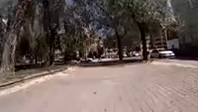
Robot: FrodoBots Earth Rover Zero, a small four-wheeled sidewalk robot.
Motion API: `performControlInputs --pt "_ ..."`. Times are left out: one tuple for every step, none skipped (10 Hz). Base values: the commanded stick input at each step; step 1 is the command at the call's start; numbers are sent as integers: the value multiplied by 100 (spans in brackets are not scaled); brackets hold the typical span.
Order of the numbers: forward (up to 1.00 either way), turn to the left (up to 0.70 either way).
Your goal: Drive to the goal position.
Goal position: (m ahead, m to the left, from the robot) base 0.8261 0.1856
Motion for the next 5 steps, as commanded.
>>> performControlInputs --pt "85 34" --pt "85 34" --pt "85 34" --pt "85 32" --pt "85 5"
